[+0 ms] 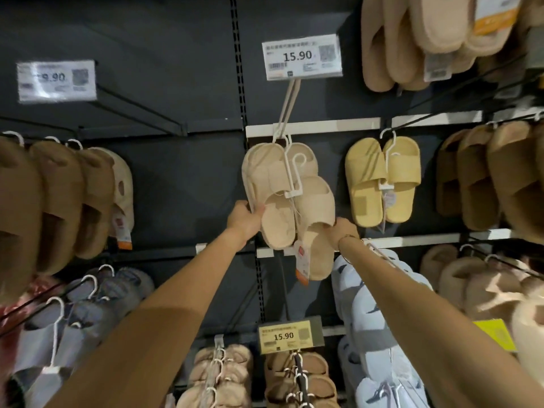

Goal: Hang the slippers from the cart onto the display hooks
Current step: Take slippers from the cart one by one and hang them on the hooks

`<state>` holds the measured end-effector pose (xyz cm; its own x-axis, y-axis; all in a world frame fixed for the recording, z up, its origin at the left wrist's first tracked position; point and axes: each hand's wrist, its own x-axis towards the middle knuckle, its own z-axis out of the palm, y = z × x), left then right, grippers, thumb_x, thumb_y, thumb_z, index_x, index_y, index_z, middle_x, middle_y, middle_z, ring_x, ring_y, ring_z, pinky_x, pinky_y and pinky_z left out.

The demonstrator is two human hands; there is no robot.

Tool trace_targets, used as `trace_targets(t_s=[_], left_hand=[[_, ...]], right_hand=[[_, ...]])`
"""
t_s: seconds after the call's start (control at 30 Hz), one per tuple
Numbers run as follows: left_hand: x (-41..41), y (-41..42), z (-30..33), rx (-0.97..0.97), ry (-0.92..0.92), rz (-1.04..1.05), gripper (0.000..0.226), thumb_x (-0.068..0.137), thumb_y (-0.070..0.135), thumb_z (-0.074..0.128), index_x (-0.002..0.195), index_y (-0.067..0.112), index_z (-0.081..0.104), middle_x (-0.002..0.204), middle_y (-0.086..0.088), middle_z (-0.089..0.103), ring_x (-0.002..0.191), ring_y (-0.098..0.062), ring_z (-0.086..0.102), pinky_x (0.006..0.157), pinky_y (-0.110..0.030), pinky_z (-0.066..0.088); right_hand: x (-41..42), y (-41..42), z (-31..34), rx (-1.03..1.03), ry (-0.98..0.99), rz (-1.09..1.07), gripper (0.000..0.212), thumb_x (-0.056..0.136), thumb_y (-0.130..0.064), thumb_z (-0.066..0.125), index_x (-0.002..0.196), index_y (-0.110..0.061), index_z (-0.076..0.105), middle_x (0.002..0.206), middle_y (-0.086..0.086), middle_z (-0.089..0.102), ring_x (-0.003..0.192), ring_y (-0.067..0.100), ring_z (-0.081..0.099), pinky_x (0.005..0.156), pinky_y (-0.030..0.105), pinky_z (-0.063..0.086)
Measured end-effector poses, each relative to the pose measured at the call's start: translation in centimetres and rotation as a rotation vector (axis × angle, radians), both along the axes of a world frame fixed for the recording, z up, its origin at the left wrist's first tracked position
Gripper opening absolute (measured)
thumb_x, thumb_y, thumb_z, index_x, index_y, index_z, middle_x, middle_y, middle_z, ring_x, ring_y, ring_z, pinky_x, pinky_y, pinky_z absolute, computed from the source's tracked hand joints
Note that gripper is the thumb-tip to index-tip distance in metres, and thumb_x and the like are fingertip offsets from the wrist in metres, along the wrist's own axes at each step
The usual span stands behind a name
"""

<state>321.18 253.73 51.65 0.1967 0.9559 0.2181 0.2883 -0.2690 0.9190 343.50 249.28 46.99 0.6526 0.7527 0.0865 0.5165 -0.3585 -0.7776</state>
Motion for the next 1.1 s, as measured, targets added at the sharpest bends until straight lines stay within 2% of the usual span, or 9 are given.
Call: trace_targets(t_s=[0.13, 0.23, 0.33, 0.43, 0.53, 0.63, 0.83, 1.0, 1.1], left_hand=[[-1.0, -1.4, -0.5, -0.015, 0.077, -0.02, 0.064, 0.105, 0.039, 0.048, 0.155, 0.006, 0.027, 0.153, -0.011, 0.042, 0.134, -0.026, 0.046, 0.091, -0.025, 0.036], [-1.5, -1.9, -0.4, 0.034, 0.099, -0.029, 0.064, 0.103, 0.043, 0.052, 0.156, 0.017, 0.027, 0.152, -0.011, 0.042, 0.133, -0.025, 0.047, 0.102, -0.029, 0.039], [-1.3, -2.1, 0.0, 0.273, 0.192, 0.006, 0.056, 0.099, 0.042, 0.056, 0.15, 0.029, 0.036, 0.143, -0.007, 0.04, 0.132, -0.027, 0.044, 0.112, -0.041, 0.04], [0.3, -3.0, 1.1, 0.555, 0.278, 0.054, 0.047, 0.097, 0.042, 0.056, 0.142, 0.034, 0.044, 0.134, -0.007, 0.042, 0.126, -0.03, 0.041, 0.106, -0.042, 0.042], [3.0, -3.2, 2.9, 0.67, 0.334, 0.045, 0.047, 0.097, 0.042, 0.056, 0.142, 0.034, 0.047, 0.128, -0.01, 0.047, 0.12, -0.032, 0.047, 0.098, -0.046, 0.049], [5.7, -2.6, 3.7, 0.818, 0.472, 0.069, 0.048, 0.097, 0.047, 0.055, 0.142, 0.029, 0.051, 0.12, -0.009, 0.049, 0.116, -0.03, 0.047, 0.095, -0.044, 0.047], [8.3, -1.7, 2.9, 0.856, 0.671, 0.218, 0.04, 0.098, 0.048, 0.053, 0.126, 0.022, 0.064, 0.122, -0.01, 0.053, 0.114, -0.029, 0.047, 0.093, -0.041, 0.042], [7.9, -1.3, 2.6, 0.918, 0.709, 0.228, 0.038, 0.098, 0.049, 0.051, 0.118, 0.022, 0.069, 0.115, -0.01, 0.056, 0.108, -0.028, 0.049, 0.089, -0.04, 0.041], [6.7, -0.6, 2.9, 0.891, 0.61, 0.134, 0.032, 0.099, 0.043, 0.056, 0.115, 0.018, 0.066, 0.113, -0.009, 0.056, 0.104, -0.028, 0.049, 0.09, -0.04, 0.045]], right_hand=[[-0.8, -1.0, -0.1, 0.12, 0.113, -0.102, 0.033, 0.098, -0.02, 0.053, 0.123, 0.0, 0.062, 0.125, 0.022, 0.063, 0.113, 0.04, 0.059, 0.095, 0.045, 0.051], [-1.9, -1.1, 2.0, 0.158, 0.054, -0.179, 0.037, 0.098, -0.017, 0.052, 0.13, 0.0, 0.054, 0.133, 0.022, 0.057, 0.122, 0.041, 0.055, 0.096, 0.045, 0.046], [-2.0, -0.4, 4.6, 0.23, -0.016, -0.215, 0.038, 0.097, -0.021, 0.052, 0.129, -0.001, 0.049, 0.131, 0.022, 0.058, 0.12, 0.041, 0.056, 0.092, 0.046, 0.047], [-1.8, 0.4, 6.8, 0.273, -0.073, -0.246, 0.036, 0.099, -0.022, 0.05, 0.127, -0.001, 0.046, 0.129, 0.021, 0.06, 0.117, 0.04, 0.058, 0.09, 0.046, 0.048], [-1.1, 1.0, 8.2, 0.295, -0.152, -0.265, 0.037, 0.103, -0.025, 0.044, 0.129, 0.001, 0.041, 0.129, 0.022, 0.058, 0.117, 0.041, 0.058, 0.087, 0.045, 0.047], [-0.1, 1.6, 9.2, 0.31, -0.169, -0.238, 0.044, 0.103, -0.029, 0.046, 0.132, 0.003, 0.039, 0.134, 0.024, 0.054, 0.122, 0.041, 0.054, 0.094, 0.044, 0.044], [1.2, 2.2, 10.6, 0.32, -0.17, -0.25, 0.044, 0.102, -0.03, 0.047, 0.133, -0.001, 0.038, 0.137, 0.022, 0.049, 0.121, 0.041, 0.053, 0.094, 0.046, 0.044], [1.1, 2.6, 10.8, 0.32, -0.222, -0.281, 0.046, 0.101, -0.032, 0.048, 0.134, -0.001, 0.037, 0.138, 0.022, 0.044, 0.116, 0.041, 0.055, 0.088, 0.045, 0.045], [0.7, 2.7, 10.4, 0.315, -0.245, -0.296, 0.048, 0.101, -0.034, 0.05, 0.134, -0.002, 0.037, 0.136, 0.02, 0.044, 0.113, 0.04, 0.057, 0.08, 0.043, 0.044]])
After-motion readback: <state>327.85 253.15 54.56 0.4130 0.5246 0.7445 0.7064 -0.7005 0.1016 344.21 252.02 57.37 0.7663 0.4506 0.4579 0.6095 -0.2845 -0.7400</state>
